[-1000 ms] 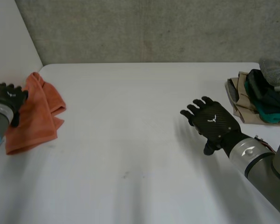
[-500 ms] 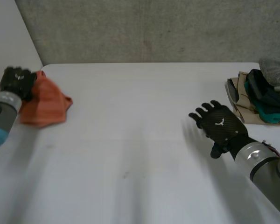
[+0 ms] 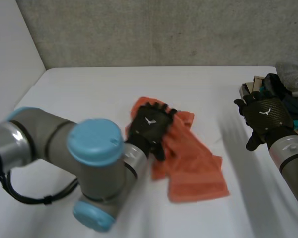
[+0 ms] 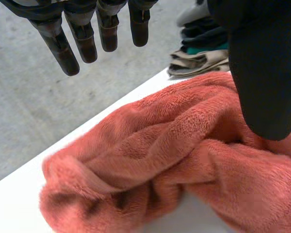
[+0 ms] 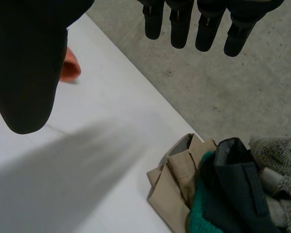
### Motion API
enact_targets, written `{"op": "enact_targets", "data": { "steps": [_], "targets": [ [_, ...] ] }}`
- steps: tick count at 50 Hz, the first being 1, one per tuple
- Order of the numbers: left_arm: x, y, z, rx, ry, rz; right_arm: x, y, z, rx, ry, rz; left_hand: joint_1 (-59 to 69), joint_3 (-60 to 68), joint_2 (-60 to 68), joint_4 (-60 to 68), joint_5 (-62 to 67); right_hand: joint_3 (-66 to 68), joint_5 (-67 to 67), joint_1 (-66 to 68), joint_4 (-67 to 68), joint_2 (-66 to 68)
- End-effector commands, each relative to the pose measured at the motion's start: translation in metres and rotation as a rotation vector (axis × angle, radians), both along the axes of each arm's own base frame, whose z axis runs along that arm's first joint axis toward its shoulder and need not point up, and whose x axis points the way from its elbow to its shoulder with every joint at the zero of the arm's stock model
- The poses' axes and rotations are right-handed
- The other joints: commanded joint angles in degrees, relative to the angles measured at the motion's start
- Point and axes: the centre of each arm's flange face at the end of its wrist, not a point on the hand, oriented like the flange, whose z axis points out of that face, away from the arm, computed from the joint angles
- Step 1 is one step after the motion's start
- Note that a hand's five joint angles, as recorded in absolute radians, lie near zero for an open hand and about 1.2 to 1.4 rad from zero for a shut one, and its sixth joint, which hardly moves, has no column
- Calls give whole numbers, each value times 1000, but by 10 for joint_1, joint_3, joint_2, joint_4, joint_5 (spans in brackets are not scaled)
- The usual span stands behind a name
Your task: Fold the laundry.
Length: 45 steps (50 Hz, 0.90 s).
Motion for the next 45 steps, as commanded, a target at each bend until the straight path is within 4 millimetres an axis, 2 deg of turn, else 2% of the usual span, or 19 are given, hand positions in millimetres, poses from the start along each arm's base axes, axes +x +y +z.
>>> {"op": "enact_targets", "data": {
  "steps": [1, 7, 11, 13, 15, 17, 20, 25, 28, 34, 38, 39, 40, 41, 44, 45],
  "targets": [
    [11, 2, 42, -69, 40, 26, -1, 0, 10, 52, -78, -19, -1, -14, -11, -9, -17, -18, -24, -30, -17, -22],
    [52, -48, 47, -107, -19, 173, -7, 3, 28, 180, -192, -124, 22, 10, 12, 15, 6, -18, -24, -30, -17, -22],
    [61, -63, 44, -117, -44, 195, -5, 13, 31, 311, -300, -165, 32, 20, 22, 25, 16, -18, -24, -30, -17, -22],
    [59, -70, 43, -125, -42, 168, -5, 18, 30, 393, -370, -193, 38, 25, 27, 30, 22, -18, -24, -30, -17, -22],
    [52, -80, 26, -100, -52, 109, 1, 24, 26, 457, -441, -206, 59, 46, 49, 51, 43, -18, -24, -30, -17, -22],
    [47, -86, 18, -89, -53, 74, 8, 28, 18, 510, -491, -208, 64, 52, 54, 57, 48, -18, -24, -30, -17, -22],
    [37, -97, 6, -78, -51, 0, 18, 33, 6, 565, -513, -205, 78, 65, 68, 70, 62, -18, -24, -30, -17, -22],
    [25, -108, -22, -77, -87, -73, 51, 40, -16, 622, -509, -131, 90, 77, 79, 82, 74, -18, -24, -30, -17, -22],
    [23, -111, -31, -93, -121, -86, 62, 36, -24, 617, -497, -124, 100, 87, 89, 92, 84, -18, -24, -30, -17, -22],
    [21, -116, -49, -144, -214, -97, 86, 26, -43, 607, -494, -145, 256, 243, 246, 248, 240, -18, -24, -30, -17, -22],
    [21, -116, -52, -157, -238, -97, 96, 14, -58, 595, -486, -174, 459, 447, 449, 452, 443, -18, -24, -30, -17, -22],
    [22, -116, -52, -159, -237, -93, 96, 11, -59, 588, -485, -184, 513, 500, 503, 505, 497, 21, 15, 9, 22, 17],
    [22, -117, -51, -158, -240, -88, 98, 7, -60, 565, -486, -196, 570, 557, 560, 562, 554, 188, 182, 176, 189, 184],
    [23, -118, -47, -168, -240, -70, 98, 4, -58, 545, -489, -201, 681, 668, 670, 673, 665, 308, 302, 296, 309, 304],
    [25, -122, -39, -190, -237, -23, 102, -11, -45, 441, -532, -203, 692, 679, 681, 684, 676, 681, 674, 669, 682, 677],
    [23, -128, -26, -235, -215, 17, 104, -15, -40, 411, -548, -192, 692, 679, 681, 684, 676, 682, 676, 670, 683, 678]
  ]
}}
